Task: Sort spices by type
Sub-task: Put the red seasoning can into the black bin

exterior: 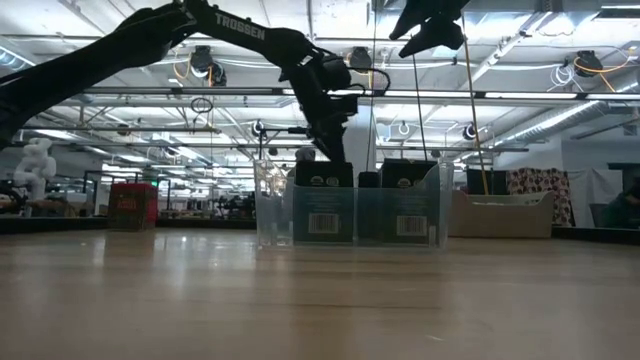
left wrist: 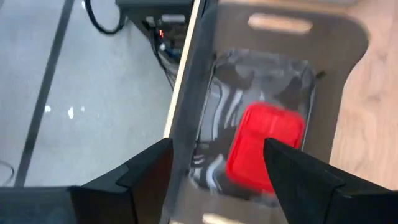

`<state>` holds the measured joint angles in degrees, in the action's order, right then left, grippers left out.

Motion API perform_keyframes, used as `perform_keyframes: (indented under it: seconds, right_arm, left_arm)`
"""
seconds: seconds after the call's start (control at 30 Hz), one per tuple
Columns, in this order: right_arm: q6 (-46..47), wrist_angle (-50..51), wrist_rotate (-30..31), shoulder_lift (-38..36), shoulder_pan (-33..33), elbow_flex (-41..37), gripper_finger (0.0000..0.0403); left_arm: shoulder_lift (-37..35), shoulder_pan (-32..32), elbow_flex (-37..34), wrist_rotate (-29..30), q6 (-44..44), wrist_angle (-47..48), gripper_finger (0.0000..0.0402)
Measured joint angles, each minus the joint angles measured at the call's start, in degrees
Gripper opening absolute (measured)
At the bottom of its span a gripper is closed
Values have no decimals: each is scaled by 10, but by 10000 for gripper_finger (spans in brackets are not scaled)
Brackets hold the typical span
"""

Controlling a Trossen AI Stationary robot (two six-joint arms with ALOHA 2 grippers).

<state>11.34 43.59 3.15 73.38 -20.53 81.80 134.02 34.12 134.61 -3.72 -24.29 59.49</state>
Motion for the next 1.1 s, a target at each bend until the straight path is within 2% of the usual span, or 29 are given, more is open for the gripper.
perform_keyframes:
  seconds: [0.33,0.87,0.97,1.1]
  right_arm:
    - [15,31,0,0,0,0,235]
    - [27,34,-1,0,0,0,235]
    - [26,34,-1,0,0,0,235]
    - [26,34,-1,0,0,0,235]
  left_arm:
    - [18,-18,0,-32,-45,-15,255]
    - [45,-11,0,-38,-30,0,255]
    - [45,-11,0,-38,-30,1,244]
    - [45,-11,0,-38,-30,0,206]
